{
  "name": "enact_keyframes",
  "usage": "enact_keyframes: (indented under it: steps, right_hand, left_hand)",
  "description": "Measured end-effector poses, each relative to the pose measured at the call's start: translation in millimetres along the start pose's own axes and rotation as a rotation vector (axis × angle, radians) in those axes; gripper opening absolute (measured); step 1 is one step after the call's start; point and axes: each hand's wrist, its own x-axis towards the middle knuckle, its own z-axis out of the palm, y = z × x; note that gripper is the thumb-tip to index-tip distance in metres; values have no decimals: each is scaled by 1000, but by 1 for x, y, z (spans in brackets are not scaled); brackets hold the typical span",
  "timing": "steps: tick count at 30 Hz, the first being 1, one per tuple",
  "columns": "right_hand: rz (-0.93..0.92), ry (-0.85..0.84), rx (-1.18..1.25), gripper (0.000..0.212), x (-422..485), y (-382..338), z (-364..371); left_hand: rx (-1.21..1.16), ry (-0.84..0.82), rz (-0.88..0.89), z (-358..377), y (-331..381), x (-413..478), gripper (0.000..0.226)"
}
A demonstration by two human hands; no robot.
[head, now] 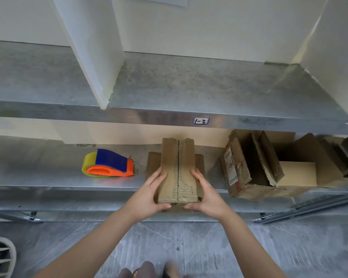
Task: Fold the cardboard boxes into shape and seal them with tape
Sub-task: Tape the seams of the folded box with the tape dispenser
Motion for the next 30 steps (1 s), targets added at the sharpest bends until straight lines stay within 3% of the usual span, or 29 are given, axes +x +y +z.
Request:
enact_keyframes:
  steps: [11, 16, 19, 23, 30]
  right_hand:
    - [-105, -40, -208, 127, -12, 5, -1]
    - [-97, -23, -196, 99, -21, 2, 3]
    - [-107, 28, -229, 84, -26, -3, 2]
    - [-234, 96, -428, 77, -25, -18, 3]
    - [-469, 50, -662, 73, 12, -97, 52]
  left_hand:
    - [414, -35, 18, -9, 6, -15, 112]
    - [435, -63, 9, -8, 8, -21, 117]
    - [410, -33, 30, -9, 11, -25, 107]
    - [487, 58, 76, -28, 6, -32, 88]
    - [783, 98, 82, -100, -42, -55, 89]
